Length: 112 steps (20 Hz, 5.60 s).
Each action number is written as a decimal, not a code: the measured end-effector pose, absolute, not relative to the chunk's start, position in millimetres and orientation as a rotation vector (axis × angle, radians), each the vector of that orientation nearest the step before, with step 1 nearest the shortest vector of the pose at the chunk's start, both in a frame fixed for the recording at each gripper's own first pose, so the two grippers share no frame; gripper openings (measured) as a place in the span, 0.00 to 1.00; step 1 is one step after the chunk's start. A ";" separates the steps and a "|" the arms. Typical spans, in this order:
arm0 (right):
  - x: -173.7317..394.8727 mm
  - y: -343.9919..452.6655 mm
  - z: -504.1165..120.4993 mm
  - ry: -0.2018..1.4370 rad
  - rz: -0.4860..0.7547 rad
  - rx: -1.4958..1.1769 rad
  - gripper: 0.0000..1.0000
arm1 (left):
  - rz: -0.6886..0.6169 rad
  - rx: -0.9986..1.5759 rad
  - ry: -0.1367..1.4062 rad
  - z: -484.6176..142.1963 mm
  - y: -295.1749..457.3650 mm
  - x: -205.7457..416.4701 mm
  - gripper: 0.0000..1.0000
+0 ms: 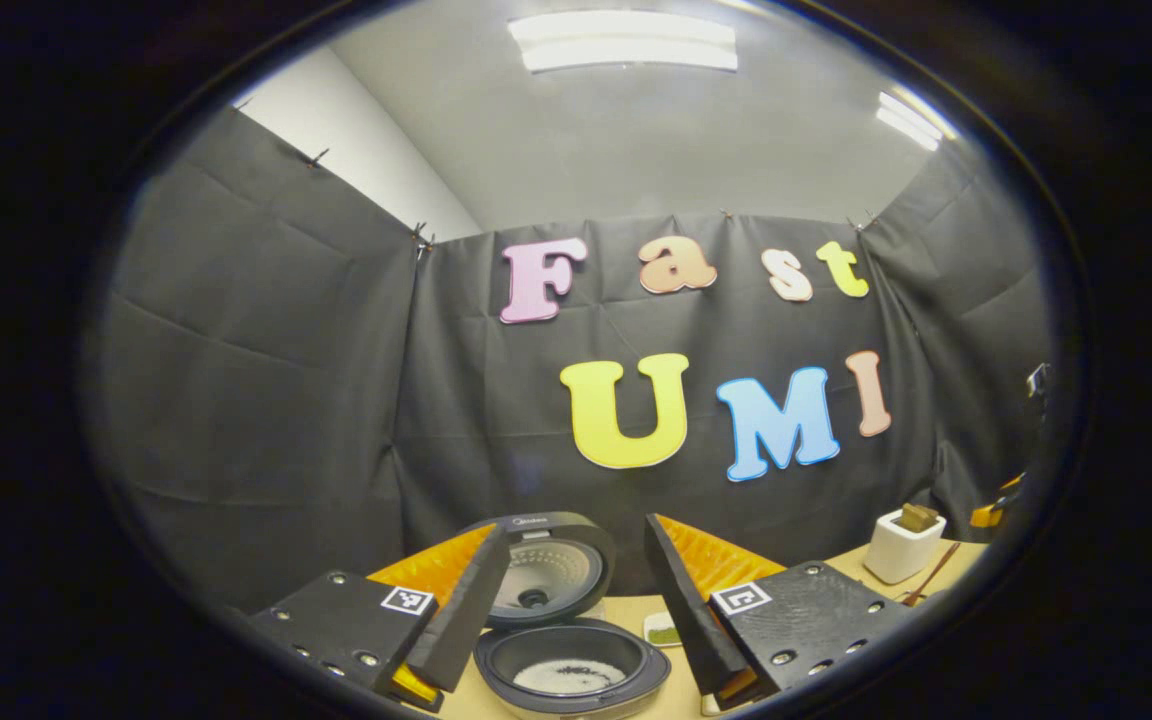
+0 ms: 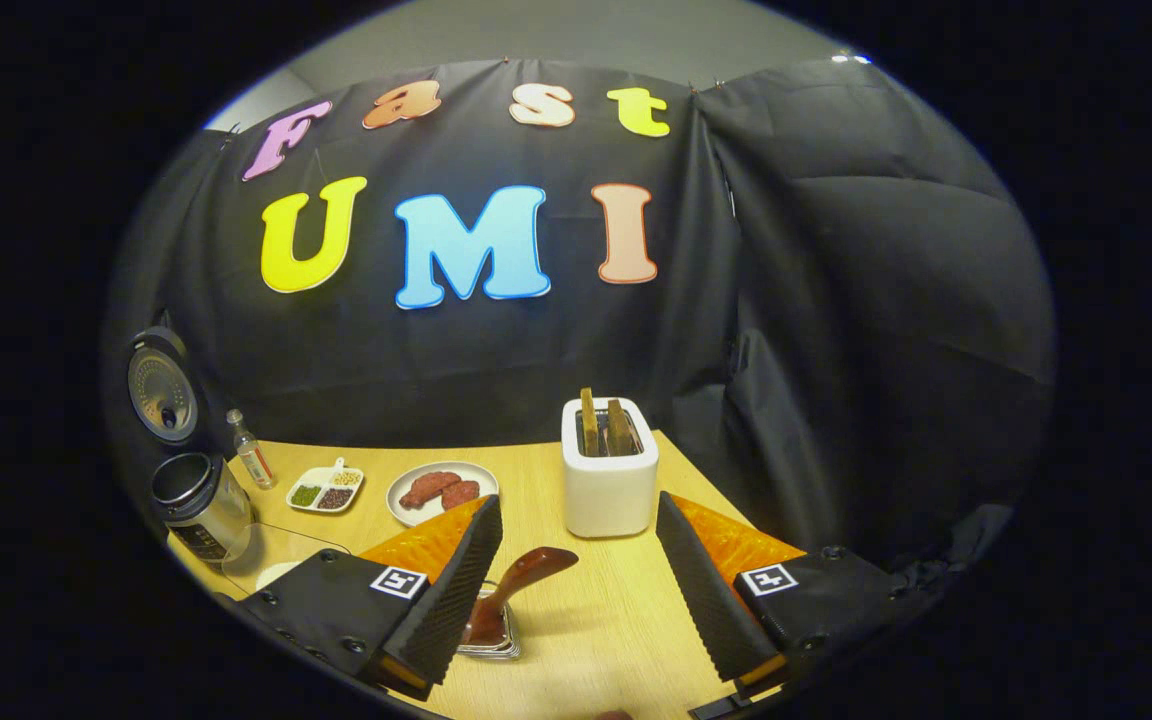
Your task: Close the left gripper, press the button to open the rice cooker; take a wooden spoon from the chopstick holder with the right hand, scoop a spoonful of rice and pour it into the rice cooker, then put the wooden spoon back into the chopstick holder.
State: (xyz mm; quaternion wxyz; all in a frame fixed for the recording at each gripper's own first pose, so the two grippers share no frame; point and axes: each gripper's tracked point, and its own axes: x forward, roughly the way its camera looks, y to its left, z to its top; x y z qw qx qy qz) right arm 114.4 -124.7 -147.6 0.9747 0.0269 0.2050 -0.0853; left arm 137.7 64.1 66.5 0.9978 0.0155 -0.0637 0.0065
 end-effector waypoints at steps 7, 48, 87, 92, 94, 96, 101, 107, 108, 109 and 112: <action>90.2 -108.6 -78.0 0.287 -0.177 0.045 0.98 | 0.018 0.026 -0.092 70.5 80.6 199.3 0.85; 66.2 -87.7 -51.3 0.233 -0.105 -0.015 0.98 | 0.102 -0.049 0.163 -52.4 103.5 305.6 0.89; 35.1 -136.4 -70.9 0.274 0.007 0.006 0.98 | 0.183 0.019 0.302 -220.3 37.8 196.6 0.89; 35.7 -131.4 -50.6 0.212 0.029 0.039 0.98 | 0.149 0.026 0.207 -149.6 20.6 176.4 0.85; 36.5 -128.0 -46.9 0.192 0.044 0.038 0.98 | 0.135 0.047 0.158 -109.0 6.7 158.9 0.85; 37.8 -120.9 -40.5 0.164 0.063 0.033 0.98 | 0.124 0.046 0.095 -68.1 -7.0 137.5 0.85; 30.7 -95.3 -20.0 0.101 0.092 0.030 0.98 | 0.077 0.009 0.005 -4.2 -24.3 84.4 0.85; 12.5 -64.5 -0.2 0.049 0.075 0.045 0.98 | 0.029 0.018 -0.046 33.2 -12.2 34.3 0.86; 7.4 -61.4 2.4 0.042 0.068 0.050 0.98 | 0.026 0.029 -0.058 37.1 -6.7 24.5 0.85; 2.5 -58.2 5.6 0.033 0.067 0.052 0.98 | 0.023 0.042 -0.069 41.9 -2.5 16.3 0.85; -9.9 -55.1 10.0 0.010 0.036 0.053 0.98 | 0.010 0.068 -0.086 49.7 2.6 -2.7 0.86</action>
